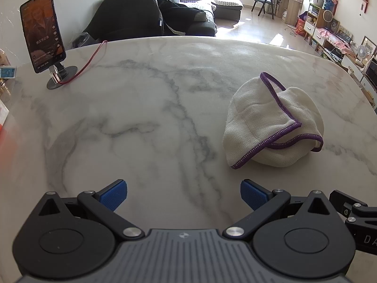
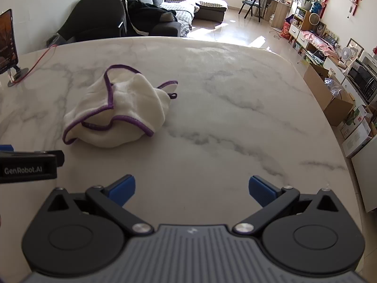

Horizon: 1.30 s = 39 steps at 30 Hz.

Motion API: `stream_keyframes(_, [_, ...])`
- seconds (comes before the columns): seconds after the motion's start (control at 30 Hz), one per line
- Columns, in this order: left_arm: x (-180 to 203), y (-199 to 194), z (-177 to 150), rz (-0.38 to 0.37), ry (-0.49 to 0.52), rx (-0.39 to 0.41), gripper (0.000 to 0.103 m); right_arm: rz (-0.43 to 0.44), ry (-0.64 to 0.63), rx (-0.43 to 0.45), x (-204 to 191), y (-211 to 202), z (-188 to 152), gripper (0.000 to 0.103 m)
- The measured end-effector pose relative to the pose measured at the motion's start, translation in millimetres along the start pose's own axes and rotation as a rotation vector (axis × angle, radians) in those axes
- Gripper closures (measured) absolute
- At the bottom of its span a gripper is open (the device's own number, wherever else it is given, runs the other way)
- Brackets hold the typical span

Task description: Fold towel

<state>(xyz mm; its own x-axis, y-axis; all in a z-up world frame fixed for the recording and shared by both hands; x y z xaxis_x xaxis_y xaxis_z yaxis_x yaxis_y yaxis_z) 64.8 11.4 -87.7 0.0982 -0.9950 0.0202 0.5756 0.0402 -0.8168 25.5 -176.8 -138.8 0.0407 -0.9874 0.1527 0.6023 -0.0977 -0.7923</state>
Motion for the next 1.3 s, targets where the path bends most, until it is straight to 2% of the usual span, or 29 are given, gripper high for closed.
stream_keyframes(0.57, [8, 6, 8, -0.043, -0.011, 0.015, 0.001, 0.004, -0.004, -0.001, 1, 2, 1, 0.000])
stream_keyframes(0.97, [18, 9, 14, -0.079, 0.032, 0.066, 0.001, 0.008, 0.006, -0.006, 5, 5, 3, 0.000])
stream_keyframes(1.3, [21, 7, 21, -0.100, 0.023, 0.087, 0.001, 0.013, 0.014, -0.004, 7, 4, 2, 0.000])
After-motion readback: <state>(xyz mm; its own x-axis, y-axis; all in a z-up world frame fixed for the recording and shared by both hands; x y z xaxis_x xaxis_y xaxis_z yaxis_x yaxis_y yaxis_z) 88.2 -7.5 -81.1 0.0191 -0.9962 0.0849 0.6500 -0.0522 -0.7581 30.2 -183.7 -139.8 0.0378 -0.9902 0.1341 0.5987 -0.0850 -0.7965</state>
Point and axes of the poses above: each gripper's, at about its wrist camera, not at the fingertips, and y roughly the way its jaws point, x to its right, z to its top, the point moved 10 cm from there along y, roughly the way its jaws point, and after that the axes turned 6 degrees about -y, right-handed, at the moved point
